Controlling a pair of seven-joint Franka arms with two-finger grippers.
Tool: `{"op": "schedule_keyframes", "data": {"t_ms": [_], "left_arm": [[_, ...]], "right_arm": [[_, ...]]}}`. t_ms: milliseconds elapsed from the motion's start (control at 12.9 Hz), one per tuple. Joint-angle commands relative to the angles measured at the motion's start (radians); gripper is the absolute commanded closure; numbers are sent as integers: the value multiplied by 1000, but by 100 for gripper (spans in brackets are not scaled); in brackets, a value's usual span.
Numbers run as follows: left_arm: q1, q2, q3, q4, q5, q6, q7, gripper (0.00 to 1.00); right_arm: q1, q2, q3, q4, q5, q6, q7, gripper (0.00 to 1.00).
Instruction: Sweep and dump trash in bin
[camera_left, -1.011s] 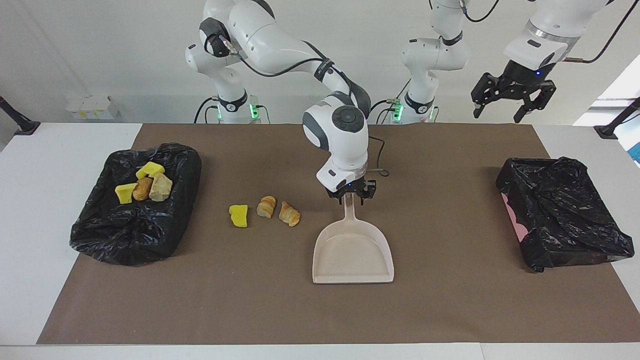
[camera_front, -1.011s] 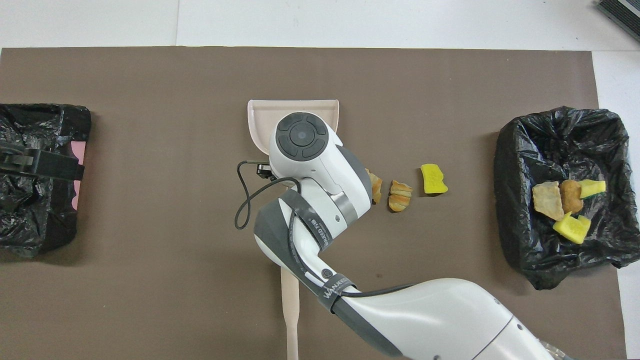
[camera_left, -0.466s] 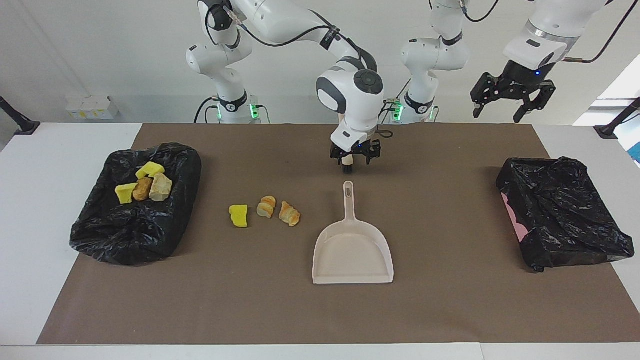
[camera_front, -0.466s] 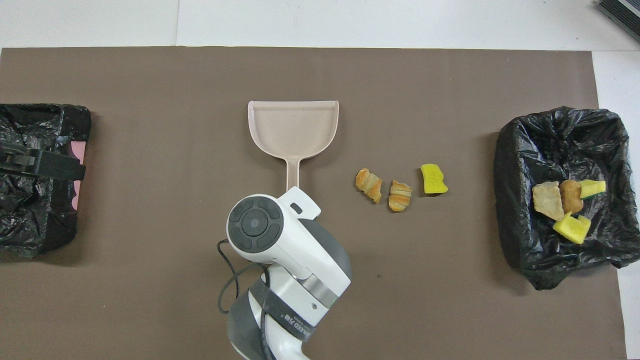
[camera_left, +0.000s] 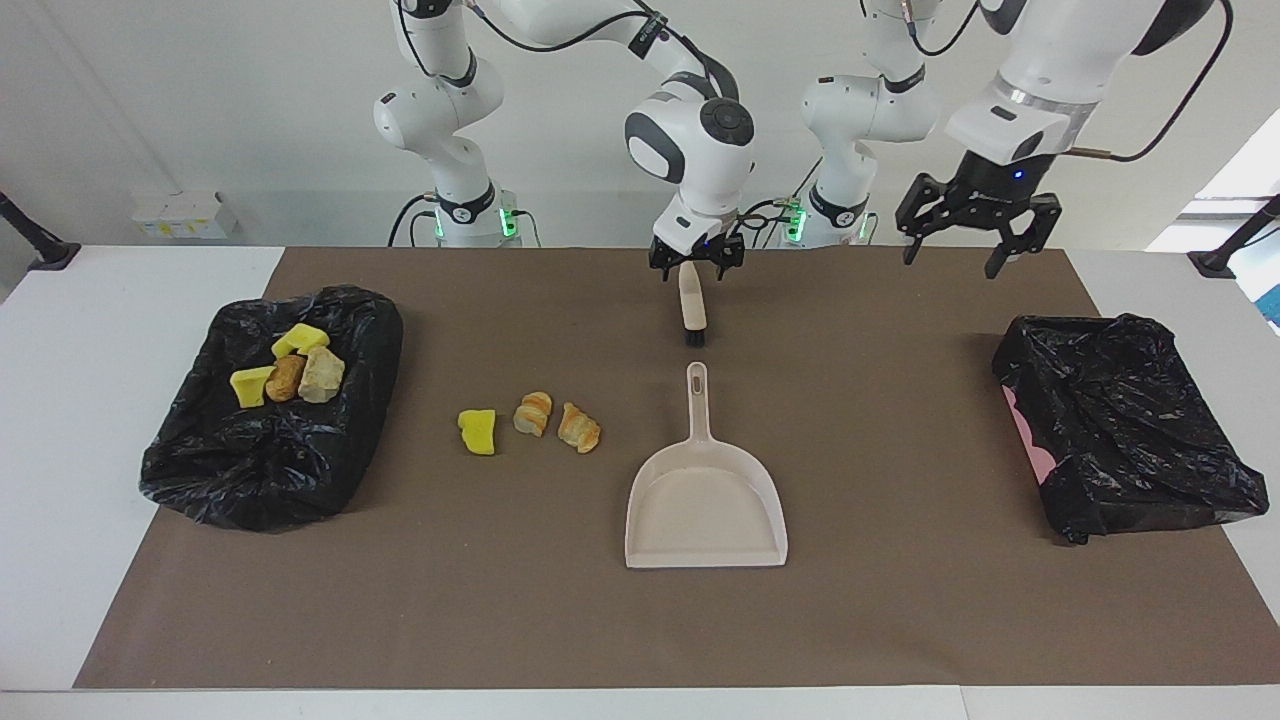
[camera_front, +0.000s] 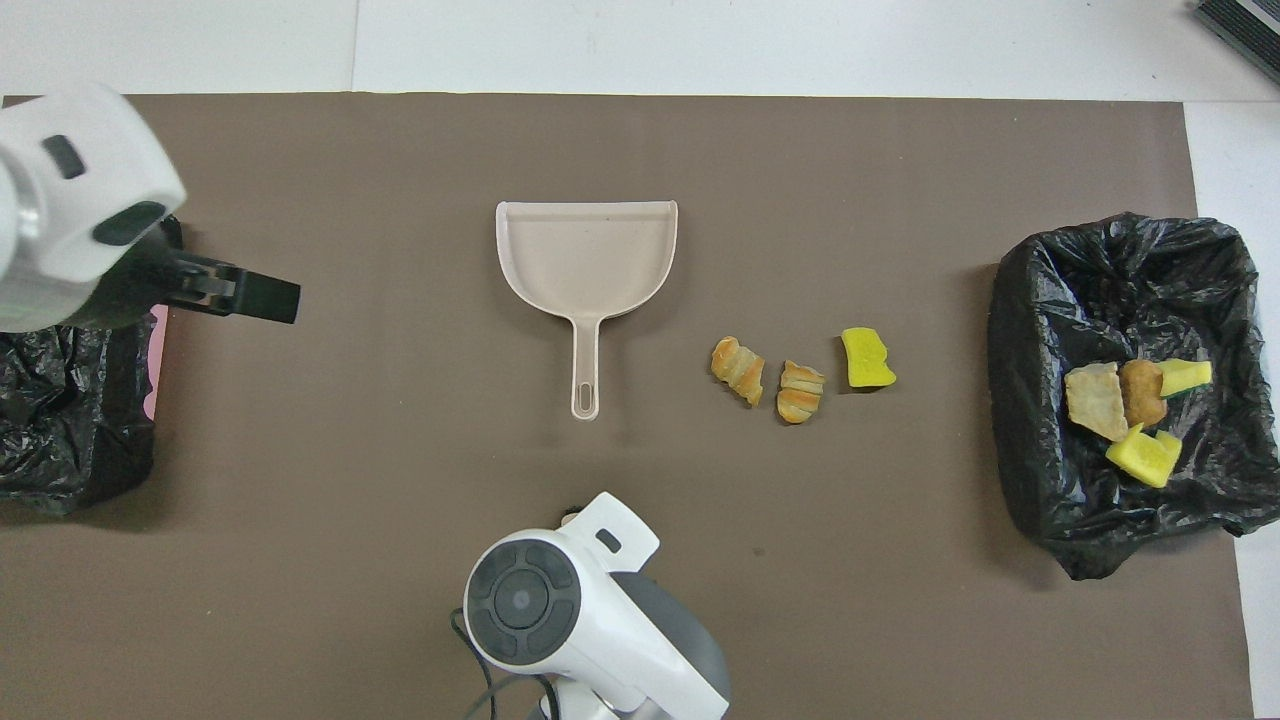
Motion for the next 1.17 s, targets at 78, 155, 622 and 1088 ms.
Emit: {"op": "schedule_keyframes", "data": {"t_ms": [78,155,622,1088], "left_arm": [[-101,53,13,-79,-5,147,-90,0],[-132,76,13,-111,-5,202,-137,0],[-314,227,13,-209,-4,437,-397,0],[-376,262,13,-377,-4,640,-441,0]], "right_arm": [[70,-150,1,-243,106,137,39,0],[87,-160,1,-266,135,145,39,0],[139,-98,1,-271,145,180,42,10],[140,-58,1,-264,145,236,76,61]]}}
